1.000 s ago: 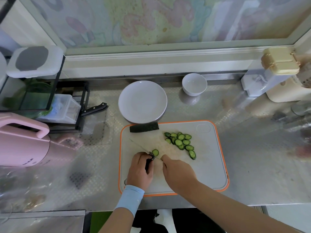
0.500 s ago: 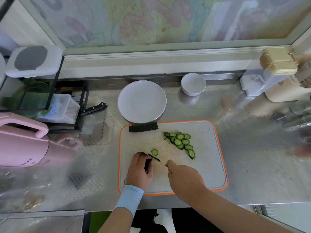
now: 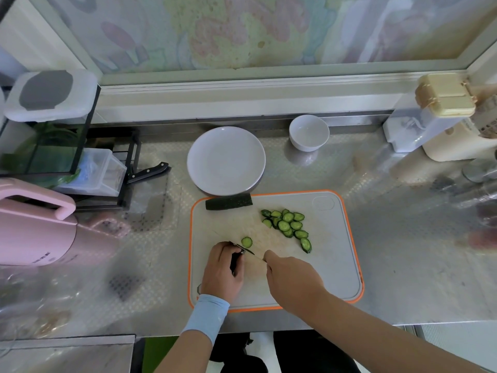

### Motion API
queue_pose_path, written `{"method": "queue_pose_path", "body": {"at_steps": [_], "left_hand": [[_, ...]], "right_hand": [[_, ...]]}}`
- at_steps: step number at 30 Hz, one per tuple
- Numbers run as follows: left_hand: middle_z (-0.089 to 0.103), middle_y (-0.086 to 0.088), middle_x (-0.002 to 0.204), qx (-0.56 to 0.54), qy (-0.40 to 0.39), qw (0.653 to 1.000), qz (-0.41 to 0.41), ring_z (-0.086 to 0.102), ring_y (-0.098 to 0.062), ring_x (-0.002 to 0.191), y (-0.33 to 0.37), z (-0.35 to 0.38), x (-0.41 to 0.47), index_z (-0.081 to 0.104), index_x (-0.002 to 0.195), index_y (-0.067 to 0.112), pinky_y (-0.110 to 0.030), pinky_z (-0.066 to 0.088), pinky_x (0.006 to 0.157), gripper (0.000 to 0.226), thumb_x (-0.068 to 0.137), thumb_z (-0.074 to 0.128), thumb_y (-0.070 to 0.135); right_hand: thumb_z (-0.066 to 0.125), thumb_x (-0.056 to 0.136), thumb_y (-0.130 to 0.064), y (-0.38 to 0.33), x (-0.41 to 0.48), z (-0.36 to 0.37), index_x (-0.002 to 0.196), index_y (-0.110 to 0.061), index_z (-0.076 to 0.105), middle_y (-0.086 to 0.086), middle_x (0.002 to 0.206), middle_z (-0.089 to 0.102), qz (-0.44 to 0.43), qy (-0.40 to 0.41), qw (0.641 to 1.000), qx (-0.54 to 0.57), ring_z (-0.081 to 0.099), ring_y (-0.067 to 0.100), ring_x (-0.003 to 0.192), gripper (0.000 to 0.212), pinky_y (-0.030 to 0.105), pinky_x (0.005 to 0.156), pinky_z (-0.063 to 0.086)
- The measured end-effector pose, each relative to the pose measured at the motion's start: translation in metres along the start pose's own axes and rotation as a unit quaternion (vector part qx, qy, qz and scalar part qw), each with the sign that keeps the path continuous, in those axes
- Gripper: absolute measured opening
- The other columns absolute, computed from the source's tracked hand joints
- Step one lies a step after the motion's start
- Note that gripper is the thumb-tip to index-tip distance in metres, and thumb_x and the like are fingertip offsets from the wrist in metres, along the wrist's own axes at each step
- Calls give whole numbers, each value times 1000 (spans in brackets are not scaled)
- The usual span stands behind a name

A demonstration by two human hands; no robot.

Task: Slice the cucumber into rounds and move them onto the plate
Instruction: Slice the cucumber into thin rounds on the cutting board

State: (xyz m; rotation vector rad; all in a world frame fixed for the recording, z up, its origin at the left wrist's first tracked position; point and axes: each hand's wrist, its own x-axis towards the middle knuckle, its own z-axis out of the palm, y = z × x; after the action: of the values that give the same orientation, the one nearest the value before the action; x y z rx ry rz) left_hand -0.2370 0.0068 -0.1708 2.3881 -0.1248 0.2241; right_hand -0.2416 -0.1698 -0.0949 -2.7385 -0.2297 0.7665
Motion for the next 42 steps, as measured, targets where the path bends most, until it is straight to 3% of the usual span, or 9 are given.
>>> {"method": "queue_pose_path", "body": {"at_steps": [3,7,12,20,31,38,42], "left_hand": [[58,-2,97,-6,-8,1000,-11,57,-14,87,0,0,0,65,92,9,-3,38,78,18,77,74,4],[58,0,98,-10,-14,1000,-9,58,-16,92,-1,0,-1,65,93,10,-13,46,73,17,79,72,6],[58,-3,95,-1,-8,1000,2,58,-19,90,-2,0,-2,65,90,9,-17,47,68,16,77,74,5],[58,-5,91,0,19,1000,5,57,-19,84,-7,2,-3,65,86,7,-9,40,77,12,77,72,9],[57,-5,90,-10,22,1000,13,57,-20,83,-8,2,-3,63,85,8,-15,45,70,10,78,70,10],[58,-5,91,-19,24,999,10,58,-19,83,-8,2,-2,65,86,7,-13,45,73,8,81,67,13],[58,-3,92,-23,12,1000,-1,58,-18,84,-9,2,-2,65,87,8,-22,50,69,12,84,63,19]], "right_hand": [[39,96,-13,-3,9,2,108,-21,41,2,64,50,1,-11,1000,4,45,23,52,15,28,45,32],[37,97,-14,-6,21,7,94,-20,34,3,62,45,2,-20,1000,17,45,25,53,8,30,44,29],[35,98,-14,-7,22,11,91,-20,31,2,59,44,1,-16,1000,8,38,22,48,10,31,43,25],[31,103,-23,-7,0,8,93,-22,30,-4,59,41,-4,17,1000,-18,35,17,45,10,32,43,21],[29,103,-26,3,-14,4,93,-23,32,-5,60,43,-6,11,1000,-7,38,19,48,11,32,44,27],[29,103,-27,3,-12,1,95,-21,36,-2,62,47,-6,7,1000,13,45,23,53,12,34,52,42],[31,102,-25,1,-6,2,94,-21,36,0,63,48,0,-2,1000,13,43,23,52,10,32,48,35]]}}
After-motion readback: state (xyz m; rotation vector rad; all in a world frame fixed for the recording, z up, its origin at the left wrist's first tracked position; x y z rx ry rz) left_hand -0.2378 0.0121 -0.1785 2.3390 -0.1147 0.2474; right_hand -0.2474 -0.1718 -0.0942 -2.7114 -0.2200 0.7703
